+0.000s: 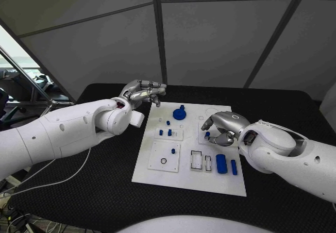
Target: Assemble the parts on the task board
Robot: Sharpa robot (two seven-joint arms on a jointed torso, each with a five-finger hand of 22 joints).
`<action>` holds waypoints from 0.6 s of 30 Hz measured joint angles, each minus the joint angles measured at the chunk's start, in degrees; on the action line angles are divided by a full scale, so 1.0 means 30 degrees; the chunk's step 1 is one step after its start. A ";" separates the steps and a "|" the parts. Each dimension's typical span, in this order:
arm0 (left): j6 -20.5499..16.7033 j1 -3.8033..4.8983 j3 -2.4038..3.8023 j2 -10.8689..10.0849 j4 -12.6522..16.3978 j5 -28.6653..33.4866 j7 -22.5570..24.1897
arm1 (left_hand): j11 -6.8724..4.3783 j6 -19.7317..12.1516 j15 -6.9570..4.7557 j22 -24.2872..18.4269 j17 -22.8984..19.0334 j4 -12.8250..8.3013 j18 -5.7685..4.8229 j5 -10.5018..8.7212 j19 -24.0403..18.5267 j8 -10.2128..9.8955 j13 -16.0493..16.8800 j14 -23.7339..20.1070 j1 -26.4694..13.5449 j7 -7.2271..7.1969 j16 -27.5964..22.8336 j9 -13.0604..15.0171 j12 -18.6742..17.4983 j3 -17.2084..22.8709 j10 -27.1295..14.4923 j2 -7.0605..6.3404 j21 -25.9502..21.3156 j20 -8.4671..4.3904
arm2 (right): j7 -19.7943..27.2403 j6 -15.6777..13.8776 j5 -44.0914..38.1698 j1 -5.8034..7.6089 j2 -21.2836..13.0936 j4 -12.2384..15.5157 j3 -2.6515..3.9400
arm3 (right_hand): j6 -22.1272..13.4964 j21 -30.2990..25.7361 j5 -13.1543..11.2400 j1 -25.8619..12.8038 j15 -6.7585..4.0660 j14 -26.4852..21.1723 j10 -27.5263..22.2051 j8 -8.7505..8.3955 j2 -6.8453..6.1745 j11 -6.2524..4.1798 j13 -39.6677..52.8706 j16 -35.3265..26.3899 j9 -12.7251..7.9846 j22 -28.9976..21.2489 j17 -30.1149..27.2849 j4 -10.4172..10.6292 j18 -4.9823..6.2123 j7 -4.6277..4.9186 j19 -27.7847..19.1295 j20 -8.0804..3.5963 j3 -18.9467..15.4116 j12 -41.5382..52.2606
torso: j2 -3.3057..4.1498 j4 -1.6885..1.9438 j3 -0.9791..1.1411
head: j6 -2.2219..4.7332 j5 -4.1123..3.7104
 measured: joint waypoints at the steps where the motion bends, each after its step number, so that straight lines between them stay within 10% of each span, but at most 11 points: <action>1: 0.0002 0.0000 0.0000 -0.0006 0.0001 0.0000 -0.0001 | 0.0000 0.0000 0.0000 0.0001 0.0000 0.0000 0.0000 0.0000 0.0000 0.0000 0.0000 0.0000 0.0000 0.0000 0.0000 0.0000 0.0000 0.0000 0.0000 0.0000 0.0000 0.0000 | -0.0024 0.0096 -0.0027 0.0003 0.0038 -0.0034 0.0002 | 0.0000 0.0000 -0.0066 0.0000 -0.0007 0.0007 0.0000 0.0000 0.0000 0.0000 0.0001 0.0000 0.0000 0.0000 0.0000 0.0000 0.0001 0.0000 0.0000 0.0000 0.0000 0.0034 | 0.0000 0.0002 0.0000 | 0.0000 0.0000; 18: 0.0051 0.0000 -0.0004 -0.0074 0.0012 0.0002 -0.0025 | 0.0000 0.0001 0.0001 0.0002 0.0002 0.0000 0.0000 0.0000 0.0000 0.0000 -0.0003 0.0000 0.0000 -0.0001 0.0000 0.0000 -0.0001 0.0000 0.0001 0.0000 0.0000 0.0000 | -0.0548 0.1084 -0.0695 0.0010 0.0226 -0.0240 0.0007 | 0.0564 0.0082 -0.0276 0.0405 -0.0210 0.0072 0.0556 0.0125 0.0405 -0.0202 0.0002 -0.0072 0.0028 0.0376 0.0042 -0.0094 0.0003 -0.0147 0.0173 -0.0173 0.0388 0.0754 | 0.0009 -0.0011 0.0005 | -0.0070 0.0086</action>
